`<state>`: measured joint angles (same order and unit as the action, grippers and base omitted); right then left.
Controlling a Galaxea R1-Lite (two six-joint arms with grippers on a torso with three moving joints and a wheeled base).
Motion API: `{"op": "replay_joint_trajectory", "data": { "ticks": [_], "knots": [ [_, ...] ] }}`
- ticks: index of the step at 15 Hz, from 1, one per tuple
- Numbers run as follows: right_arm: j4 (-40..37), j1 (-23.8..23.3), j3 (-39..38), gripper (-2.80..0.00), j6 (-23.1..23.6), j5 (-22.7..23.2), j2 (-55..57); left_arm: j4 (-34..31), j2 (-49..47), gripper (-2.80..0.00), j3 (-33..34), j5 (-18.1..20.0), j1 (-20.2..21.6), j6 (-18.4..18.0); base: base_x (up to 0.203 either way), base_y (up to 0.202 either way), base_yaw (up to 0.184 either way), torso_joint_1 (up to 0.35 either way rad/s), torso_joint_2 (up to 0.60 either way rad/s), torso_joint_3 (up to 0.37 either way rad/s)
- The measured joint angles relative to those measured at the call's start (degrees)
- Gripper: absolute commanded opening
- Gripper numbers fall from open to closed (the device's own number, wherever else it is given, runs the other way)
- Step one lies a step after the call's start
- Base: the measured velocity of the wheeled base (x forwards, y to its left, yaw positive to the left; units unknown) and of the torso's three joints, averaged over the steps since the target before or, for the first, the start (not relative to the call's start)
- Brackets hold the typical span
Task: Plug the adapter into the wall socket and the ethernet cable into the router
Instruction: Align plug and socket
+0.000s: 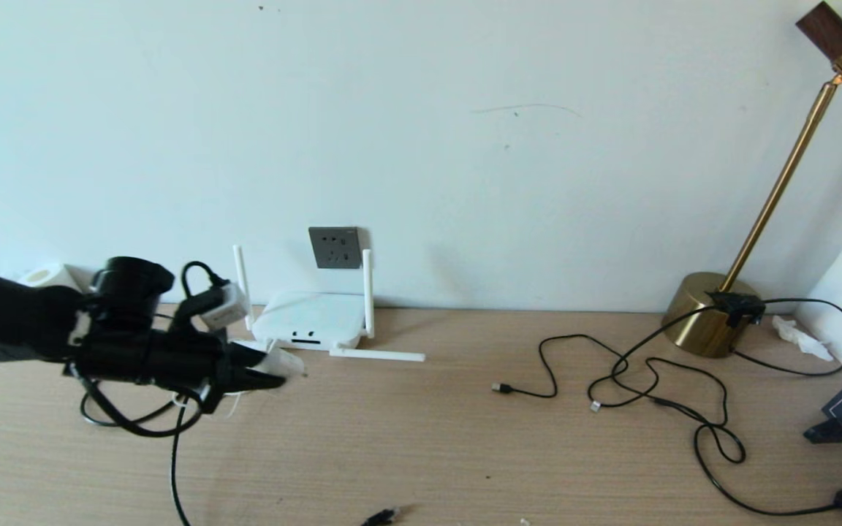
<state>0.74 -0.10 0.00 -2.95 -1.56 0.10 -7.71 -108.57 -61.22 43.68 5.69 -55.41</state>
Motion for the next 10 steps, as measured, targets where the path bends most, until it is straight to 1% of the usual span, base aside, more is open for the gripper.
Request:
{"op": "replay_joint_trajectory", "data": {
  "ticks": [1,2,3,4,5,6,7,8,9,10],
  "knots": [
    [0.0,0.0,0.0,-2.8,-0.02,0.0,0.0,1.29,1.1,-2.8,0.23,0.61,4.31,1.3,0.0,0.0,0.0,0.0,0.0,0.0],
    [0.0,0.0,0.0,-2.8,-0.02,-0.01,0.0,3.02,2.18,-2.8,0.23,1.11,8.49,4.05,0.0,0.0,0.0,0.0,0.0,0.0],
    [0.02,0.0,0.0,-2.8,-0.02,-0.01,0.0,4.31,3.35,-2.8,0.18,1.44,11.44,8.31,0.0,0.0,0.0,0.0,0.0,0.0],
    [0.0,0.0,0.0,-2.8,-0.02,-0.01,0.0,5.18,5.01,-2.8,-0.05,2.01,13.5,14.67,0.0,0.0,0.0,0.0,0.0,0.0],
    [0.02,-0.01,0.0,-2.8,-0.03,0.0,0.0,5.45,6.84,-2.8,-0.22,2.88,14.64,21.67,0.0,0.0,0.0,0.0,0.0,0.0],
    [0.02,0.0,0.0,-2.8,-0.02,-0.01,0.0,5.71,8.74,-2.8,-0.35,3.86,15.36,29.31,0.0,0.0,0.0,0.0,0.0,0.0],
    [0.02,0.0,0.0,-2.8,-0.02,-0.01,0.0,5.92,10.8,-2.8,-0.32,4.54,15.69,37.9,0.0,0.0,0.0,0.0,0.0,0.0],
    [0.02,0.0,0.0,-2.8,-0.02,0.0,0.0,6.11,12.66,-2.8,-0.04,4.83,15.18,46.05,0.0,0.0,0.0,0.0,0.0,0.0],
    [0.02,0.0,0.0,-2.8,-0.04,-0.01,0.0,6.49,14.43,-2.8,0.3,4.88,13.36,54.63,0.0,0.0,0.0,0.0,0.0,0.0],
    [0.02,0.0,0.0,-2.8,-0.02,-0.01,0.0,7.75,15.81,-2.8,1.01,4.01,10.39,62.22,0.0,0.0,0.0,0.0,0.0,0.0]
  ]
}}
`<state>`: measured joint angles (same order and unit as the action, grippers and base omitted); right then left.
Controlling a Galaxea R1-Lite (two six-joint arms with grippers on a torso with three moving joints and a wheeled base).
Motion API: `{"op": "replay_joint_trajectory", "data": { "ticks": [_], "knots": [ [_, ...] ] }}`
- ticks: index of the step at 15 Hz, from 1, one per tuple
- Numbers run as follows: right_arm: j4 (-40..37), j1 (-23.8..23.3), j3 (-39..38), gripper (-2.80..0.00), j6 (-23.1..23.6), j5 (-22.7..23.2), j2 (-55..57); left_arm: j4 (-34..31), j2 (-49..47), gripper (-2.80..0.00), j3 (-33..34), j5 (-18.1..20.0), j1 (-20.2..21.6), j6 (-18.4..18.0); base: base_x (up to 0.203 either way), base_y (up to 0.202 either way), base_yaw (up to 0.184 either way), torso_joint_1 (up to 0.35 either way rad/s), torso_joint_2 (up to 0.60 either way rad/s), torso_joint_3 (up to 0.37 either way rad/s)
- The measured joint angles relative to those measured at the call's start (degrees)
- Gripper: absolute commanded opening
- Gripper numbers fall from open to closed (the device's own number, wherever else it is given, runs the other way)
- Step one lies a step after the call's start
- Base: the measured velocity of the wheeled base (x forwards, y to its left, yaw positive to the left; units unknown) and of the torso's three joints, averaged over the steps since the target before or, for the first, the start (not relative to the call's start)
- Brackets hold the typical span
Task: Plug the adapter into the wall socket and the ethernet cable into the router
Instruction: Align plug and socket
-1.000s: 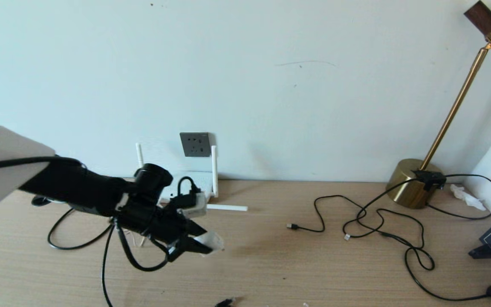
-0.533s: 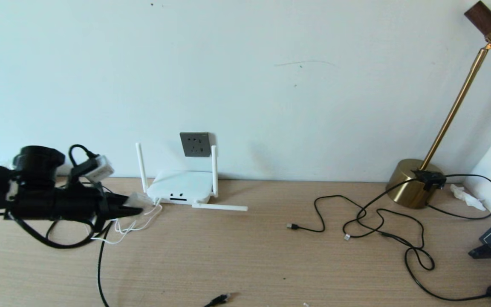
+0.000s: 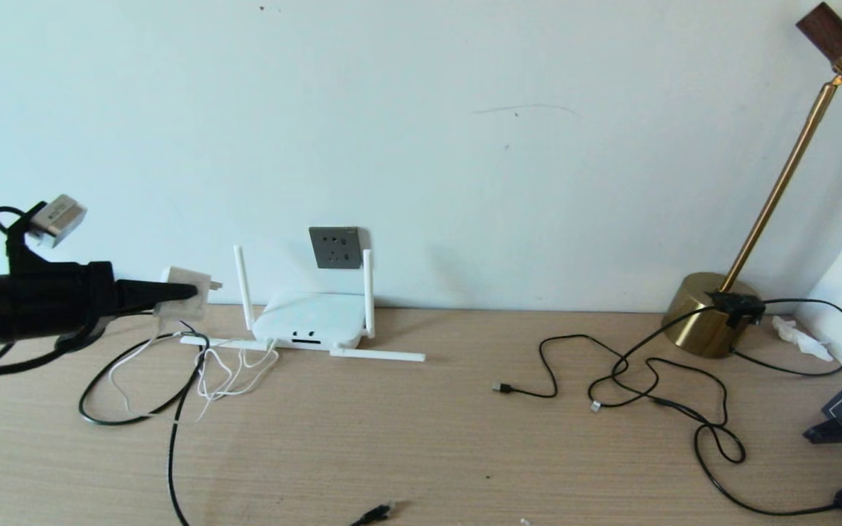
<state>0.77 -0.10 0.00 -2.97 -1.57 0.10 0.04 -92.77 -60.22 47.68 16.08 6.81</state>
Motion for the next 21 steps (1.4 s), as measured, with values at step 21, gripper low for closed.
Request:
{"op": "replay_joint_trajectory", "data": {
  "ticks": [21],
  "knots": [
    [0.0,0.0,0.0,-2.8,0.0,0.0,0.0,87.15,-37.83,-2.8,8.62,-42.38,-25.25,-7.96,0.0,0.0,0.0,0.0,0.0,0.0]
  ]
}}
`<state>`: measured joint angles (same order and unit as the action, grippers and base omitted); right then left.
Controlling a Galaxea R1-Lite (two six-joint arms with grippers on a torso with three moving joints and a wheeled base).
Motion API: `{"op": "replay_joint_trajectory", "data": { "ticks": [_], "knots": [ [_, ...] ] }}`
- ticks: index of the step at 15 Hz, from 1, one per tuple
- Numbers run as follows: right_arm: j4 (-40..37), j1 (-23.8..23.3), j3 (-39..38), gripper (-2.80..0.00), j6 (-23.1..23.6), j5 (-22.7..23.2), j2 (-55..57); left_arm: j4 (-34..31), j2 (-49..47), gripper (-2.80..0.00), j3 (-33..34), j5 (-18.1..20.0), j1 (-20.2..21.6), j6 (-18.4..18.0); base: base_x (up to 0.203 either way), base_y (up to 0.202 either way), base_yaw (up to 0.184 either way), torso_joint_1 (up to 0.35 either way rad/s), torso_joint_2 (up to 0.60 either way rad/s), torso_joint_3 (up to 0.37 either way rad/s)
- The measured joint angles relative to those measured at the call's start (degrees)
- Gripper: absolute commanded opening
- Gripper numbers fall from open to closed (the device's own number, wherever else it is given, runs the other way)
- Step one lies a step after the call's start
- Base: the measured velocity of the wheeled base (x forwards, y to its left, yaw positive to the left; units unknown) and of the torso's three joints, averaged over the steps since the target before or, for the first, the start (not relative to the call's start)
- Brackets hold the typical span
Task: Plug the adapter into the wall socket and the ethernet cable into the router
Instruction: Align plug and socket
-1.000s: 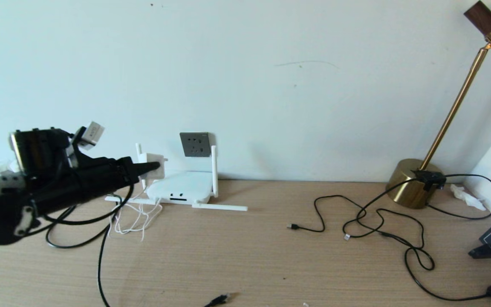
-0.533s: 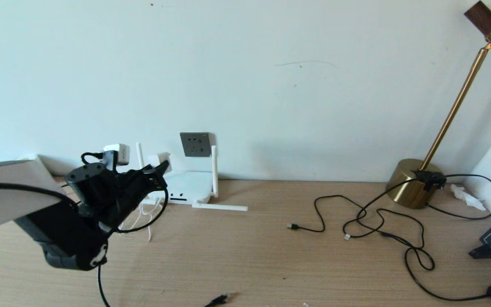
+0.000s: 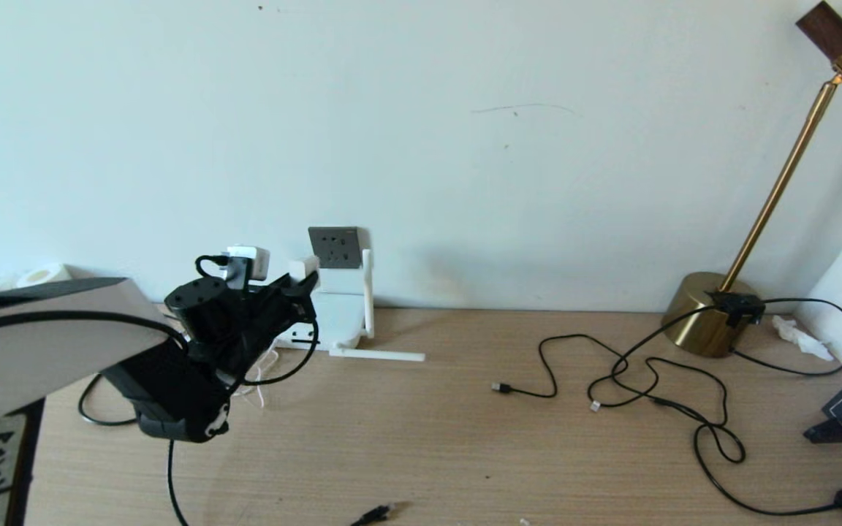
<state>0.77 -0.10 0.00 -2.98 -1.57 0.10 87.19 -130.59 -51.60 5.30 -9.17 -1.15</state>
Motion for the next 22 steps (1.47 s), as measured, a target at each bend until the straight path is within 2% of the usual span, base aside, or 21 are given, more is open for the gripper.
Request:
{"op": "replay_joint_trajectory", "data": {
  "ticks": [3,8,11,19,22],
  "knots": [
    [0.02,0.0,0.0,-2.8,-0.02,0.01,0.0,0.0,-2.25,-2.8,-4.43,-2.1,-0.8,-0.44,0.0,0.0,0.0,0.0,0.0,0.0],
    [-0.02,0.0,0.0,-2.8,0.0,0.0,0.0,0.0,-4.94,-2.8,-9.0,-2.85,-2.59,-0.52,0.0,0.0,0.0,0.0,0.0,0.0],
    [-0.02,0.0,0.0,-2.8,0.0,0.01,0.0,0.0,-6.83,-2.8,-13.45,-5.55,-2.86,-1.15,0.0,0.0,0.0,0.0,0.0,0.0],
    [-0.02,0.0,0.0,-2.8,0.0,0.0,0.0,0.0,-8.21,-2.8,-14.55,-12.16,-5.19,-1.6,0.0,0.0,0.0,0.0,0.0,0.0],
    [-0.01,0.0,0.0,-2.8,0.0,0.0,0.0,0.0,-7.89,-2.8,-13.7,-12.84,-5.28,-1.49,0.0,0.0,0.0,0.0,0.0,0.0]
  ]
}}
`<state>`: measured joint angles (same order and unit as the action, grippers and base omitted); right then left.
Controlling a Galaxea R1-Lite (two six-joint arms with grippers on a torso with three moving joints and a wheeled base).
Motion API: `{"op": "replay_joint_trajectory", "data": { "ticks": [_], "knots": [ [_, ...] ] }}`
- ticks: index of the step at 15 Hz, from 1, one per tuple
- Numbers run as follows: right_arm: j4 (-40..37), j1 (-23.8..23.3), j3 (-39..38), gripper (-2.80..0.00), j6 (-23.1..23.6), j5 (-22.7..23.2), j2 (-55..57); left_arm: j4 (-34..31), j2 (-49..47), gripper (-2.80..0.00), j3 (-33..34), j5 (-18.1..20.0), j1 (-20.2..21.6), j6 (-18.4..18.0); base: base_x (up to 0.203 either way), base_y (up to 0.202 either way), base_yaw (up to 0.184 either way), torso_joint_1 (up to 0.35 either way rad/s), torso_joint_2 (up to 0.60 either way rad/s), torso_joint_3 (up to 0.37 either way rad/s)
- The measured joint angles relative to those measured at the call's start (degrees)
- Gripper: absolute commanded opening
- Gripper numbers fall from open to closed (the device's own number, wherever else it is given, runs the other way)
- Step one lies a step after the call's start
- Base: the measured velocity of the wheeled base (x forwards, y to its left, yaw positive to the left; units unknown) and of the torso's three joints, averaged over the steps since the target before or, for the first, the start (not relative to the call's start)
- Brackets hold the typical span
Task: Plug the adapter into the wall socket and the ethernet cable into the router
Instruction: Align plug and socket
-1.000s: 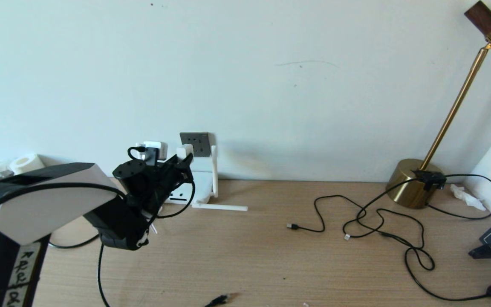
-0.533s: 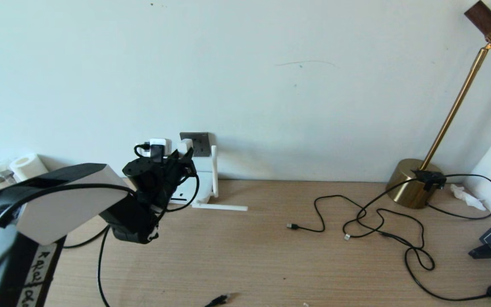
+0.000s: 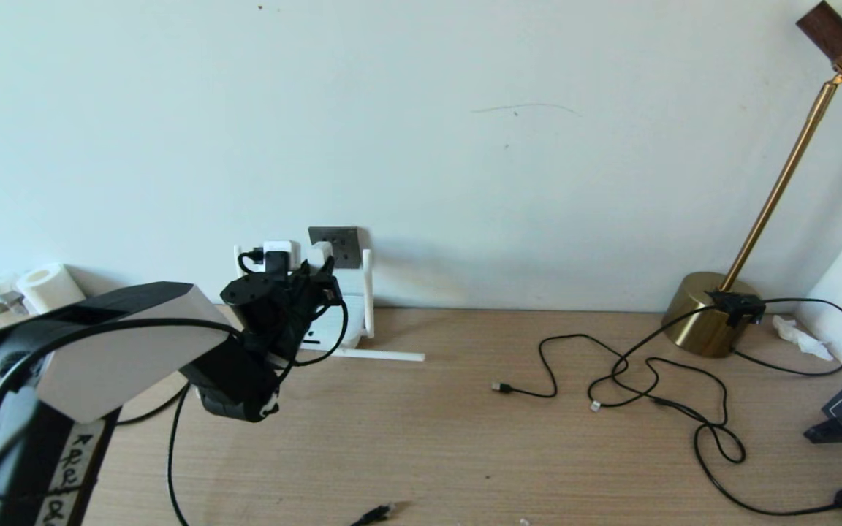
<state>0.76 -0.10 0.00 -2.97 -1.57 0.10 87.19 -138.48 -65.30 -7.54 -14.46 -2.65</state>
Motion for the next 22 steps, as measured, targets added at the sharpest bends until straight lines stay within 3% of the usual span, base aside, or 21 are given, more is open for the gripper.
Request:
{"op": "replay_joint_trajectory", "data": {
  "ticks": [13,22],
  "knots": [
    [0.01,0.0,0.0,-2.8,0.0,0.0,0.0,0.0,1.47,-2.8,0.67,1.01,0.4,0.28,0.0,0.0,0.0,0.0,0.0,0.0],
    [-0.01,0.0,0.0,-2.8,0.0,0.01,0.0,0.02,-0.53,-2.8,-3.49,1.15,0.62,0.17,0.0,0.0,0.0,0.0,0.0,0.0]
  ]
}}
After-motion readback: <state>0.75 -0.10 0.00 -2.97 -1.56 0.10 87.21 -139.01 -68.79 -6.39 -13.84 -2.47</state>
